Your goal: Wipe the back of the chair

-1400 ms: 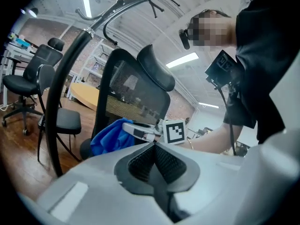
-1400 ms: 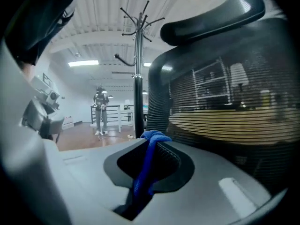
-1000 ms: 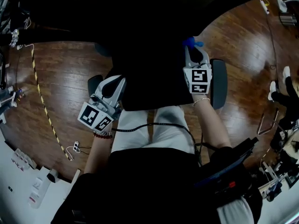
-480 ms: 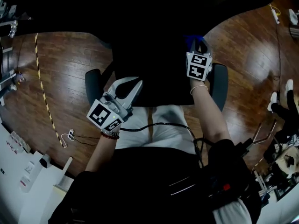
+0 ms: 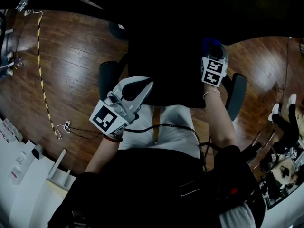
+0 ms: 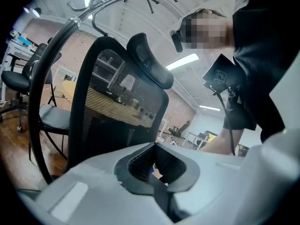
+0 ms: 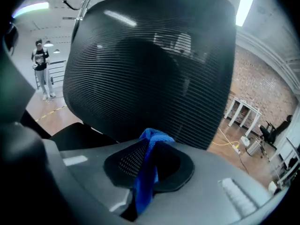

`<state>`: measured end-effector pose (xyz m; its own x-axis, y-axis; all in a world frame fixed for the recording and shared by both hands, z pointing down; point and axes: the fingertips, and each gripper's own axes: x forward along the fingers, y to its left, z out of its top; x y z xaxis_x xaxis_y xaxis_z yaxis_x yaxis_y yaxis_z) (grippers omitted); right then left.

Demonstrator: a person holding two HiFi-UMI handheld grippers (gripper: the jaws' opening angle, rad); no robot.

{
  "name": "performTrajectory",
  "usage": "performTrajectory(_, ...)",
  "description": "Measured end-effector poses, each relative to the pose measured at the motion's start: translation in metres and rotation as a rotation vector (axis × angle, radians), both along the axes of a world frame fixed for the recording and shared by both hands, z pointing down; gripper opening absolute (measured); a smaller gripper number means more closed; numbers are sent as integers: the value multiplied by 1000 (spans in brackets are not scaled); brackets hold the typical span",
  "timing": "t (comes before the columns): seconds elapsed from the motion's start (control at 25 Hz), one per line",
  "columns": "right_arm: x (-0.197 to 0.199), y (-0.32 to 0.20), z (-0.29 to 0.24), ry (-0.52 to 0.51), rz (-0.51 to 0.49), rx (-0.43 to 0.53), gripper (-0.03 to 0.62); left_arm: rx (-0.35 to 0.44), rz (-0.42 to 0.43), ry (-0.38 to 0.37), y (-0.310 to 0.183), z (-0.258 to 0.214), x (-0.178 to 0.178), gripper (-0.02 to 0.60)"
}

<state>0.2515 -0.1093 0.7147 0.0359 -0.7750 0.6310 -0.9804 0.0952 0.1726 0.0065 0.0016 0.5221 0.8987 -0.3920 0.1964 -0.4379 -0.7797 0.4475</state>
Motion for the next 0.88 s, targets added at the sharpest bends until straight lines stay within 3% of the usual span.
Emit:
performTrajectory(0.16, -75, -19, 1, 40, -186, 5, 34, 35, 7, -8, -9, -1, -21, 5)
performTrajectory(0.4, -165, -33, 13, 98, -344, -4, 34, 65, 48, -65, -7, 0, -65, 5)
performTrajectory(0.6, -264, -33, 24, 103, -594, -15, 34, 50, -9, -57, -15, 2, -112, 5)
performTrajectory(0.8, -329, -31, 25, 99, -716, 0, 34, 52, -47, -54, -17, -1, -143, 5)
performTrajectory(0.88, -347, -33, 26, 81, -719, -7, 34, 50, -62, -56, -16, 0, -155, 5)
